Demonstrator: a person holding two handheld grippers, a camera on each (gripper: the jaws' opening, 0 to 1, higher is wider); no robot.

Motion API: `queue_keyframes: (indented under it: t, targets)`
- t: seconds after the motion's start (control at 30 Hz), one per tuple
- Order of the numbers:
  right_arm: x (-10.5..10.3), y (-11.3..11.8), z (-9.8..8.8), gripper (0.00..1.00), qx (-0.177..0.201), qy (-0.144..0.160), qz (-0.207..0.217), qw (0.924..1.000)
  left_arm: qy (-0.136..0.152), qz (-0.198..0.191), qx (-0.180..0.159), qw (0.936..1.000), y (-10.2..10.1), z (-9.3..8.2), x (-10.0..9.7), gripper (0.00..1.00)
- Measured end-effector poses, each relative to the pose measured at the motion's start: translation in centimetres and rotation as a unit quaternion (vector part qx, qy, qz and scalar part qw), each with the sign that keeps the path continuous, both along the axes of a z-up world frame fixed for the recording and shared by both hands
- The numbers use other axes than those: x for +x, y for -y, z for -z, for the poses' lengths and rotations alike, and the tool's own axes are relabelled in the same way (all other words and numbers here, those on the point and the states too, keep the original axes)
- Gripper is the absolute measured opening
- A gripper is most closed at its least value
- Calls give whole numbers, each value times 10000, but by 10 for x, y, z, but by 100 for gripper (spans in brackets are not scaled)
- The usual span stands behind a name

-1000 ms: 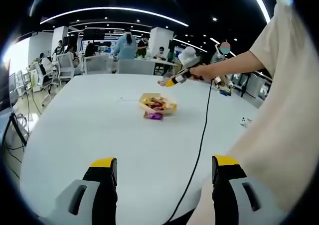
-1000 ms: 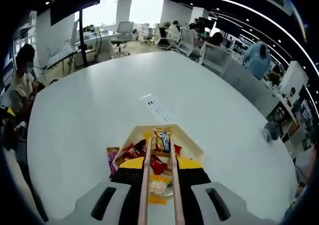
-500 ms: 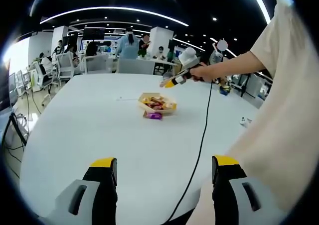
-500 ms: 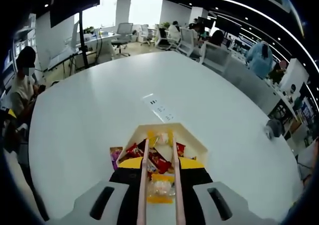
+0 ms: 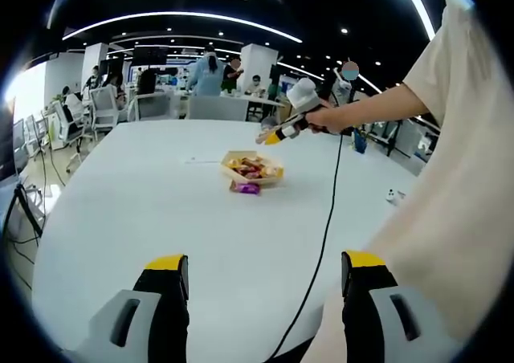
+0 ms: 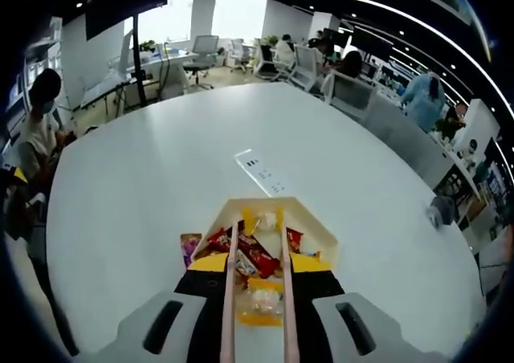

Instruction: Place the target food into the container with the food tongs after gripping and lifting it, then release it inside without dropping or visibly crushing the food.

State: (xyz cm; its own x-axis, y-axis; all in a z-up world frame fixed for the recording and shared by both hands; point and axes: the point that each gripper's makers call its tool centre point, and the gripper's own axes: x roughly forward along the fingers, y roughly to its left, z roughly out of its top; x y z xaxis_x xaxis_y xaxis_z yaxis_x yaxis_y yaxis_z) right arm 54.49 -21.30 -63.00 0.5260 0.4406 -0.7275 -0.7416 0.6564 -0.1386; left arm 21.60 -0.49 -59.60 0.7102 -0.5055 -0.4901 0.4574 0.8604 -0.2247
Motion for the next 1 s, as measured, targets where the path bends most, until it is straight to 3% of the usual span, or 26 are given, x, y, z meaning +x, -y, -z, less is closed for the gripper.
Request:
queue_keyframes:
  t: [0.43, 1.0]
  targets:
    - [-12, -4, 5, 27, -30, 38, -120, 9999, 18, 56, 0, 10000, 2, -1, 2, 78]
    - [-51, -9, 35, 27, 26, -304, -175, 9994, -43, 89, -8, 10000, 5, 3, -4, 78]
